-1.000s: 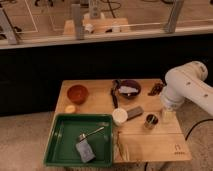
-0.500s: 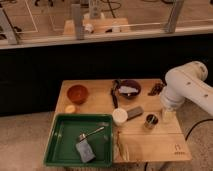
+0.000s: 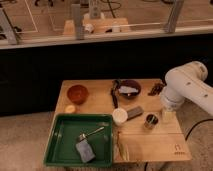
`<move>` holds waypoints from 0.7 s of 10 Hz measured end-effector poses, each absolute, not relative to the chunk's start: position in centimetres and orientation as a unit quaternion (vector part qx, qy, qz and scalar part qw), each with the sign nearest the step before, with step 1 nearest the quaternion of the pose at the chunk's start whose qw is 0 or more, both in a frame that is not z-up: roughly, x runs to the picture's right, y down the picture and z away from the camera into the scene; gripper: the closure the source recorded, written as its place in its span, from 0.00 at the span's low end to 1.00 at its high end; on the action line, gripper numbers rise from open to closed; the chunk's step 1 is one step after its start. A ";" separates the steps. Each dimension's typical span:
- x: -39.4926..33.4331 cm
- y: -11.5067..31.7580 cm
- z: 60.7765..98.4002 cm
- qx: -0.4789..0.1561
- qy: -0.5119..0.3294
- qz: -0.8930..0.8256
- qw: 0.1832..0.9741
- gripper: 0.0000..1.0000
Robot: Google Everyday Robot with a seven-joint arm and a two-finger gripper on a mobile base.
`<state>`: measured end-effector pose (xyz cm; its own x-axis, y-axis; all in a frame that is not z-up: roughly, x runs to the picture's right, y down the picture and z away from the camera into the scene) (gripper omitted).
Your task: Wipe red bowl with brush
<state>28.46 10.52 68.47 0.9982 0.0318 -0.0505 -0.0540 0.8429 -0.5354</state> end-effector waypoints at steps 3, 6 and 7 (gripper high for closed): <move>28.5 10.5 68.5 -0.279 0.020 0.022 0.960 0.20; 28.4 10.5 68.5 -0.279 0.020 0.022 0.960 0.20; 27.9 9.9 68.7 -0.277 0.020 0.014 0.961 0.20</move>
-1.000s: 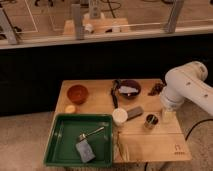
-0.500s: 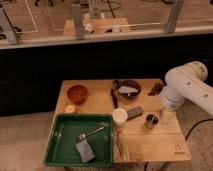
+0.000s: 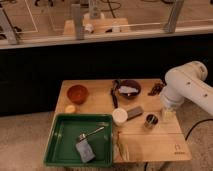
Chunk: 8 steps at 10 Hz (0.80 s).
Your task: Wipe red bowl with brush
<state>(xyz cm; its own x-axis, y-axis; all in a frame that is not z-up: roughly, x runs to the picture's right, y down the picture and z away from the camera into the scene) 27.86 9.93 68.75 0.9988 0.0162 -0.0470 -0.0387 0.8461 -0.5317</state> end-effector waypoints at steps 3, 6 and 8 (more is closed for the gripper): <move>23.4 7.5 69.9 -0.270 0.012 -0.004 0.963 0.20; 17.9 2.7 70.8 -0.255 0.000 -0.027 0.966 0.20; 14.1 0.2 72.1 -0.258 -0.014 -0.036 0.965 0.20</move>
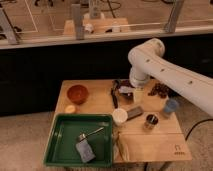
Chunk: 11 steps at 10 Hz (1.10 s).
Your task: Wipe red bowl with brush
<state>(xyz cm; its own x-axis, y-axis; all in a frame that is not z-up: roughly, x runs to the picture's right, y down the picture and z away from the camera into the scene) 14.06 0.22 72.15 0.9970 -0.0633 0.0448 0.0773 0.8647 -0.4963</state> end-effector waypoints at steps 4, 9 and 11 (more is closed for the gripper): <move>7.1 -1.7 75.5 -0.289 -0.043 -0.057 0.955 0.20; 7.1 -1.3 76.2 -0.304 -0.042 -0.056 0.950 0.20; 6.1 -0.1 77.8 -0.326 -0.045 -0.054 0.943 0.20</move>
